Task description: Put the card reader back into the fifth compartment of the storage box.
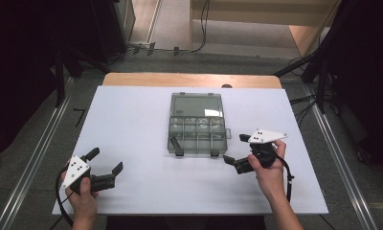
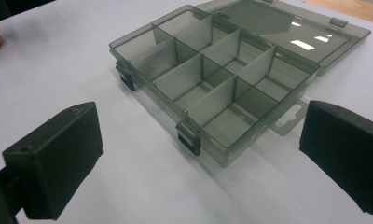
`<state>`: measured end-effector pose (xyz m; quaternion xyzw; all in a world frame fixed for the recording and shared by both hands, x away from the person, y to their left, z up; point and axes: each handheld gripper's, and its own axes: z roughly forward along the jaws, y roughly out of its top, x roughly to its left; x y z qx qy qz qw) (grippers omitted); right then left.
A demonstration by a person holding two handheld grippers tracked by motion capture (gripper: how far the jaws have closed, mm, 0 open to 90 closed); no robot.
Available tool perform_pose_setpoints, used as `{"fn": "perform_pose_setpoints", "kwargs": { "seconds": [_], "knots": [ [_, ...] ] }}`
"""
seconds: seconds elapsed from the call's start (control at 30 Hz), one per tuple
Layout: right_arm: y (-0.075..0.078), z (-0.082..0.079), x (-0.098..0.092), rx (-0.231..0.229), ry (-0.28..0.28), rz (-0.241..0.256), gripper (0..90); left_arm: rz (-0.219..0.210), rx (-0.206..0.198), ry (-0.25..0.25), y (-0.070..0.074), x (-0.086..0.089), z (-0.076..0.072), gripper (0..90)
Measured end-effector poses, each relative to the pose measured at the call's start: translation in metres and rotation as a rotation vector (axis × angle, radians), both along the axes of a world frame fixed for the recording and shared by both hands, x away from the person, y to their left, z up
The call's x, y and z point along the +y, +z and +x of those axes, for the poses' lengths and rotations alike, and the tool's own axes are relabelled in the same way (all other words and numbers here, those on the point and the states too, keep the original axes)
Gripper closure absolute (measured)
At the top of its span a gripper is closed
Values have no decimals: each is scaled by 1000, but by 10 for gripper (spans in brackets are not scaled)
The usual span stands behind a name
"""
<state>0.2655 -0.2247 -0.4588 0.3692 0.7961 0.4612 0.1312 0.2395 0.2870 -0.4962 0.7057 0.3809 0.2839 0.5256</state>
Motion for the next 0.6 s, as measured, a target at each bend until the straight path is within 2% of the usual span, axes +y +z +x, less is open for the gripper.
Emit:
{"fn": "perform_pose_setpoints", "kwargs": {
  "seconds": [0.6],
  "knots": [
    [-11, -15, -33, -1, -49, 8, 0, 0, 2, 0, 0, 0, 0, 13]
  ]
}}
